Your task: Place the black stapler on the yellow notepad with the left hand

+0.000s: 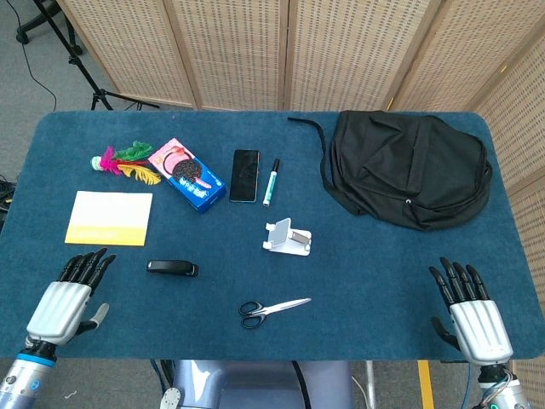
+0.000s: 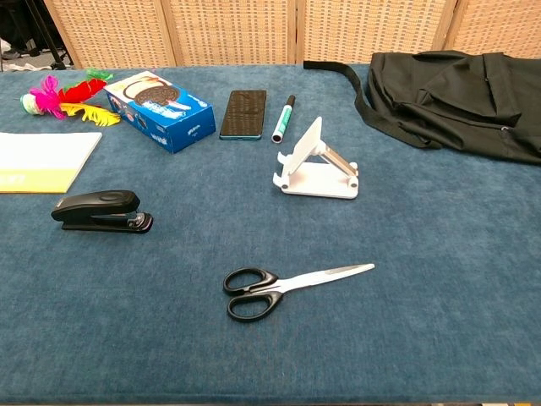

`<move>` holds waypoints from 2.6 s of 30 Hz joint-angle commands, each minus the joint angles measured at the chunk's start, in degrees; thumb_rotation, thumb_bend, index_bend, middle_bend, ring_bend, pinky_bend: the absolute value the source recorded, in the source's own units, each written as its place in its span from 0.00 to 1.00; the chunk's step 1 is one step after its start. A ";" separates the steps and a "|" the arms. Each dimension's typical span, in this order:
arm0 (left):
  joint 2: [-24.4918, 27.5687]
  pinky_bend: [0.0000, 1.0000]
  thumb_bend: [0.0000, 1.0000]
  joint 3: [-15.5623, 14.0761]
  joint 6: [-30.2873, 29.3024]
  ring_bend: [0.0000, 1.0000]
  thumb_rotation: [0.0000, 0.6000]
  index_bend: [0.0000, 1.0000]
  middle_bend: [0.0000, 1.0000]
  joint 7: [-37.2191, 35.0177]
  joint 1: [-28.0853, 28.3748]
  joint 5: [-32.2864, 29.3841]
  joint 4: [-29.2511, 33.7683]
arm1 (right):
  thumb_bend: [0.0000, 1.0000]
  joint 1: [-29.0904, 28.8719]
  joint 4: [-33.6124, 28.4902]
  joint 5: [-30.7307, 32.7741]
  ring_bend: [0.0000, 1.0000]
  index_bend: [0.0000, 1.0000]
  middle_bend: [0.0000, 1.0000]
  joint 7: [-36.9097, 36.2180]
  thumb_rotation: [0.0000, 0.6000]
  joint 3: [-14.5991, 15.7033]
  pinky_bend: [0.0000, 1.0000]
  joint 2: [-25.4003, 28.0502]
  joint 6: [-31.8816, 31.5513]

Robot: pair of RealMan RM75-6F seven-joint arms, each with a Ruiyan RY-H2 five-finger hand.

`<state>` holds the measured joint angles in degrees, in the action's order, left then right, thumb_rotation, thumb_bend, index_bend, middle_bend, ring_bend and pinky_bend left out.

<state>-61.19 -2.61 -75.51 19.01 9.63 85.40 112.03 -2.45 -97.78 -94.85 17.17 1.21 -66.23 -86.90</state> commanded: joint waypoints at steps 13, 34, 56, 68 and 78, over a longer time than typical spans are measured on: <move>-7.53 0.08 0.37 6.76 16.65 0.00 1.00 0.00 0.00 0.79 11.72 -15.13 -8.18 | 0.33 0.02 0.42 -0.37 0.00 0.07 0.00 -0.48 1.00 -0.27 0.05 -0.20 -0.28; -14.25 0.08 0.39 7.69 21.40 0.02 1.00 0.19 0.00 2.03 18.87 -22.99 -11.55 | 0.33 0.23 0.64 -0.91 0.00 0.07 0.00 -0.79 1.00 -0.52 0.03 -0.35 -0.97; -20.42 0.13 0.51 6.58 18.71 0.12 1.00 0.35 0.09 3.57 20.60 -25.44 -16.85 | 0.33 0.49 0.55 -1.41 0.00 0.07 0.00 -1.19 1.00 -0.71 0.03 -0.16 -1.69; -20.94 0.19 0.57 5.99 16.05 0.20 1.00 0.47 0.19 4.09 20.06 -24.46 -17.14 | 0.34 0.58 0.40 -1.45 0.00 0.07 0.00 -1.43 1.00 -0.77 0.03 0.02 -1.81; -19.31 0.19 0.58 6.52 15.22 0.20 1.00 0.47 0.19 4.28 20.30 -24.22 -17.63 | 0.34 0.52 0.47 -1.08 0.00 0.07 0.00 -1.53 1.00 -0.92 0.02 -0.01 -1.51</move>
<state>-80.76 3.76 -60.14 23.24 29.85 61.07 94.46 -1.93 -97.31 -95.93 15.64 0.29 -66.24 -88.40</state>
